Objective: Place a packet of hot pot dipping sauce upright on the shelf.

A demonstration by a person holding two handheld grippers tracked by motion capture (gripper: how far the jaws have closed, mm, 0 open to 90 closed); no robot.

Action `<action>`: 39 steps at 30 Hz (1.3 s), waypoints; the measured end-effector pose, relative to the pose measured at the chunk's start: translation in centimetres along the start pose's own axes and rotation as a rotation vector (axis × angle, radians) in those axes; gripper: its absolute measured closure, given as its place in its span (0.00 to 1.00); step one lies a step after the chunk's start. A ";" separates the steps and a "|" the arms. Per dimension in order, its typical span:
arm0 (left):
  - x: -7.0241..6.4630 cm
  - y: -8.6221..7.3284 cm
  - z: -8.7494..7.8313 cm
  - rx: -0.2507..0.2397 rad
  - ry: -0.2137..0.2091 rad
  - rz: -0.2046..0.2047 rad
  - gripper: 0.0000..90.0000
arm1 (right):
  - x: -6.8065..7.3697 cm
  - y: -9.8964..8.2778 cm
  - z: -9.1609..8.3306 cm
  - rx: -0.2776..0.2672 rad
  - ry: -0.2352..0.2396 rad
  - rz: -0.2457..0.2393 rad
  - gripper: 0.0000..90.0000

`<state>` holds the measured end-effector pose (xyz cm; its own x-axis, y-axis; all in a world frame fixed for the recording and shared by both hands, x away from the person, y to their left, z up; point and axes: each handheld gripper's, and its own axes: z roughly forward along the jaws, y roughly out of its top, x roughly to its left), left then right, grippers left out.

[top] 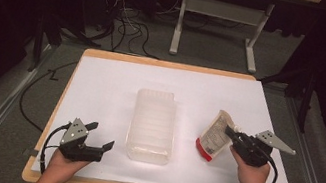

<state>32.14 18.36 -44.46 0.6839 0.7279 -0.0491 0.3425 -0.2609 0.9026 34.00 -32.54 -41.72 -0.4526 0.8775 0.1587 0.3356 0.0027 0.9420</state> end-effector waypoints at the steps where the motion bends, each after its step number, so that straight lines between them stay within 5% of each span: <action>1: 0.0 0.0 0.0 -0.004 0.001 -0.001 0.15 | 0.3 0.1 -0.1 -0.004 0.009 -0.002 0.85; 6: -0.1 0.0 0.0 -0.004 0.001 0.000 0.15 | 1.3 1.1 -1.0 -0.059 0.024 -0.032 0.86; 12: 0.0 0.0 0.0 -0.005 0.001 0.000 0.15 | 0.2 1.6 -1.0 -0.142 -0.063 -0.044 0.86; 18: 0.1 0.0 -0.1 -0.009 0.004 -0.003 0.15 | -0.7 0.3 -0.5 -0.101 -0.100 -0.041 0.85; 30: 0.0 0.1 -0.1 -0.013 -0.003 0.002 0.15 | -0.3 -0.8 -3.2 -0.046 -0.098 -0.074 0.84; 39: -0.1 0.2 -0.1 -0.014 -0.006 0.006 0.15 | -0.1 -1.1 -3.3 -0.025 -0.084 -0.062 0.71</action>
<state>32.04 18.29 -44.23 0.6901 0.7223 -0.0459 0.3292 -0.2567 0.9087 30.93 -34.23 -41.82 -0.4002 0.9133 0.0757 0.2883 0.0470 0.9564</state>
